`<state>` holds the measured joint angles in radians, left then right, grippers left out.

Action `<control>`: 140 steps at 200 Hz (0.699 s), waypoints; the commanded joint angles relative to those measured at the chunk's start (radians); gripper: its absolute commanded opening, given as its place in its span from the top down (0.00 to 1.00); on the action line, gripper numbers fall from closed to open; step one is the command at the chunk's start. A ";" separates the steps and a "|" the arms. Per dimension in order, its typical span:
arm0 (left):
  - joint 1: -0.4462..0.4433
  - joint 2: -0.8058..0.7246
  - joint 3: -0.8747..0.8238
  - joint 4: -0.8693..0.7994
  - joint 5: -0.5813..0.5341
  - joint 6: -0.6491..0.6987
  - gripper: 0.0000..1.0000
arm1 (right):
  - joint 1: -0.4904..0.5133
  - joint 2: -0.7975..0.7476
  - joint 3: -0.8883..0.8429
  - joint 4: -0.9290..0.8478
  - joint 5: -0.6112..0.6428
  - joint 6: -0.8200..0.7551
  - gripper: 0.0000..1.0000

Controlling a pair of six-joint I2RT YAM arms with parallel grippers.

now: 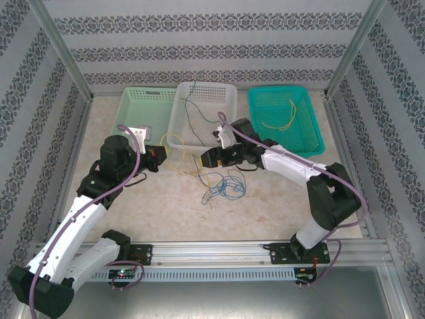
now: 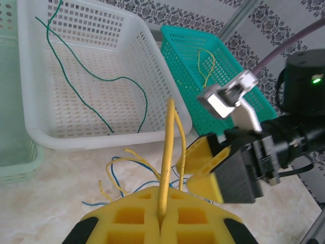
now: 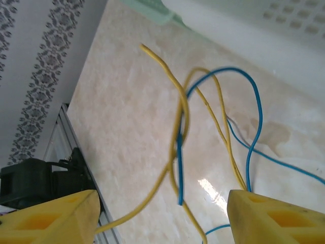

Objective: Untangle the cables

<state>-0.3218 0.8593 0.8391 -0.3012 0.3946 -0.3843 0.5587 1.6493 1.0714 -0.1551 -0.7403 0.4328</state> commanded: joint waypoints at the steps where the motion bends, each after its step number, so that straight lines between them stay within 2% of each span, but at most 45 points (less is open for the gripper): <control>1: -0.014 -0.003 -0.015 0.062 0.023 0.015 1.00 | 0.030 0.062 -0.008 0.068 -0.074 -0.005 0.34; 24: -0.013 -0.009 -0.015 0.053 0.016 0.018 1.00 | 0.045 0.095 -0.013 0.104 -0.061 -0.005 0.35; 93: -0.014 -0.016 -0.030 0.036 -0.017 0.027 1.00 | 0.041 0.097 -0.072 0.174 -0.091 0.052 0.61; 110: -0.014 -0.011 -0.031 0.028 -0.027 0.036 1.00 | 0.034 0.077 -0.085 0.169 -0.081 0.055 0.61; 140: -0.013 -0.012 -0.031 0.011 -0.047 0.049 1.00 | 0.015 0.038 -0.114 0.166 -0.081 0.056 0.54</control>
<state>-0.3218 0.8574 0.8116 -0.3000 0.3729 -0.3664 0.5907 1.7447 0.9840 -0.0067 -0.8097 0.4889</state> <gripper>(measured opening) 0.045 0.449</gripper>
